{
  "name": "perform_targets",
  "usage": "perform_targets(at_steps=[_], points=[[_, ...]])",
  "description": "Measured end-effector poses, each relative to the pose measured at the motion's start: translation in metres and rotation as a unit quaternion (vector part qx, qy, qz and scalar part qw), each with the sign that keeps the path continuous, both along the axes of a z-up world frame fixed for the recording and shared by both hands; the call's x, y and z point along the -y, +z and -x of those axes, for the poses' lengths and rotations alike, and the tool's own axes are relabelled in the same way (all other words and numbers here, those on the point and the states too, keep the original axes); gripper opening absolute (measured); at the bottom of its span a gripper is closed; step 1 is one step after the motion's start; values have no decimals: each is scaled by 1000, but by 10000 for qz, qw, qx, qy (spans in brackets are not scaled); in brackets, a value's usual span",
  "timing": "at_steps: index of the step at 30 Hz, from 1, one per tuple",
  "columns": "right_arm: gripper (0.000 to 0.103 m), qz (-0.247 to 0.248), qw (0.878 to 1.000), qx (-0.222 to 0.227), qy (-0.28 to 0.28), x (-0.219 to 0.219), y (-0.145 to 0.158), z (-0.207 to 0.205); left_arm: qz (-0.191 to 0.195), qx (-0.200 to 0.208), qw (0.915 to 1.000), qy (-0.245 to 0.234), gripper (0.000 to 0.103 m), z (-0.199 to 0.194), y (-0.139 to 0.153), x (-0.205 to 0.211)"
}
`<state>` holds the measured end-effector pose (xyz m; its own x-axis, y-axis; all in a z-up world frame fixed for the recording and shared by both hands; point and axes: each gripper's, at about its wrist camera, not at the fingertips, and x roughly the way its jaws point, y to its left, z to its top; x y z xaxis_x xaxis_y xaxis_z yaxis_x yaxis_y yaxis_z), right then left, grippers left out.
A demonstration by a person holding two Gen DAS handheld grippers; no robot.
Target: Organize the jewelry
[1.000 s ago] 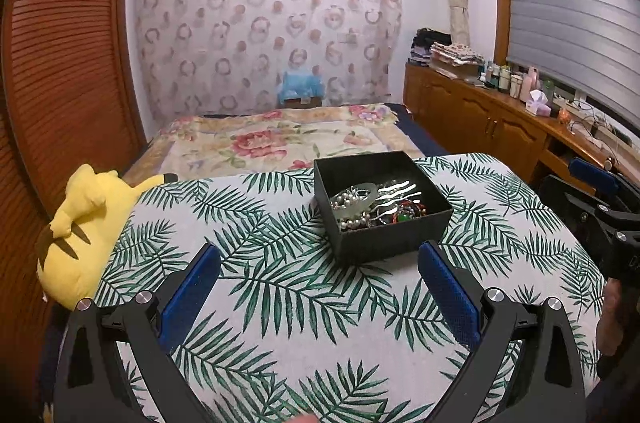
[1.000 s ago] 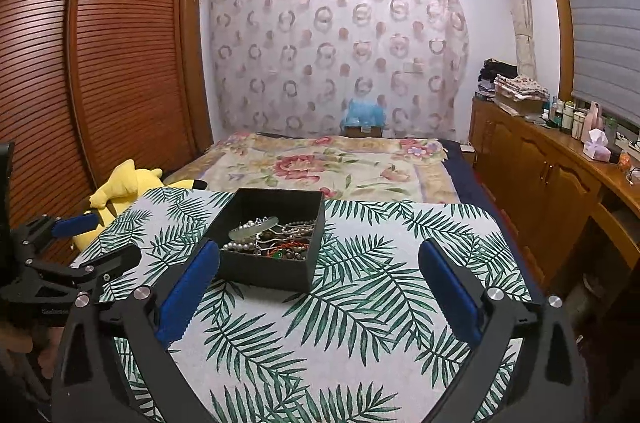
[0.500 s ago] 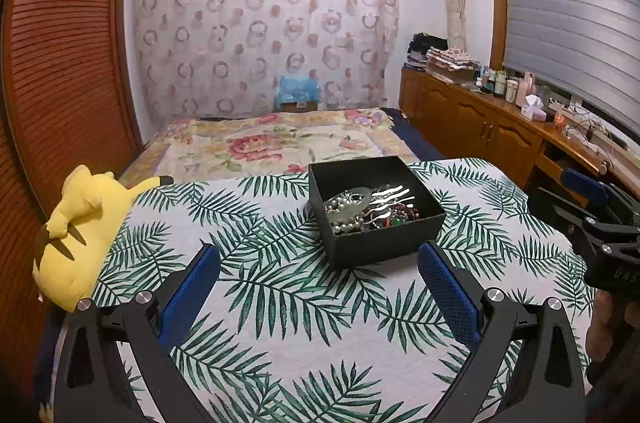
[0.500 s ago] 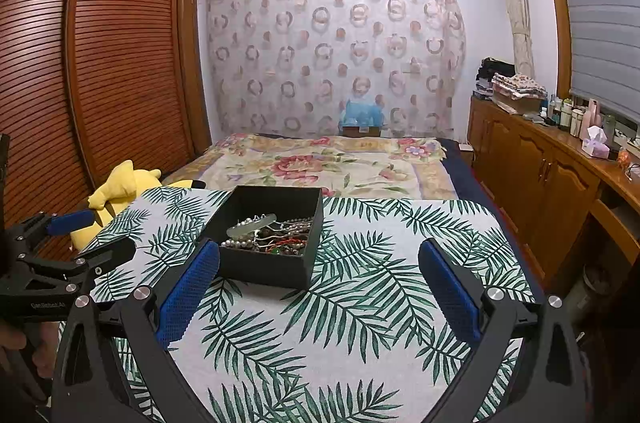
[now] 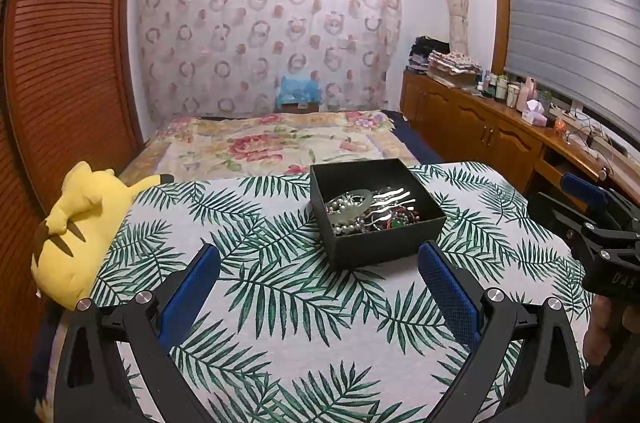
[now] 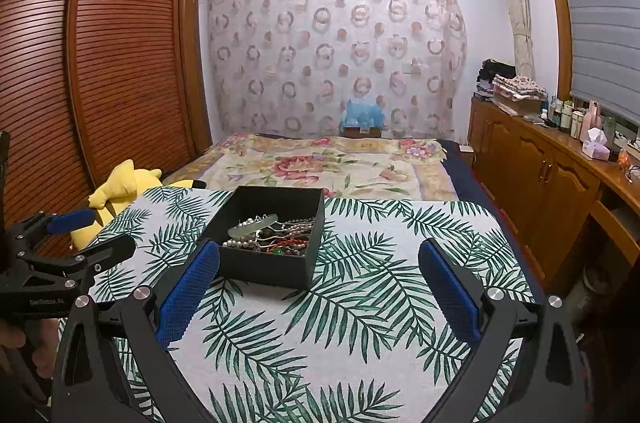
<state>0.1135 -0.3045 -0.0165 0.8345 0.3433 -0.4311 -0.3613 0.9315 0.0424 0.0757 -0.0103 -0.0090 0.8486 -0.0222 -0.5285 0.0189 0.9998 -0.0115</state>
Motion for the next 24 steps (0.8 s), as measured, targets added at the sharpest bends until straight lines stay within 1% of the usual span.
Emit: perform_targets(at_steps=[8, 24], points=[[100, 3, 10000, 1, -4, 0, -1, 0, 72, 20, 10000, 3, 95, -1, 0, 4], [100, -1, 10000, -4, -6, -2, -1, 0, 96, 23, 10000, 12, 95, -2, 0, 5]])
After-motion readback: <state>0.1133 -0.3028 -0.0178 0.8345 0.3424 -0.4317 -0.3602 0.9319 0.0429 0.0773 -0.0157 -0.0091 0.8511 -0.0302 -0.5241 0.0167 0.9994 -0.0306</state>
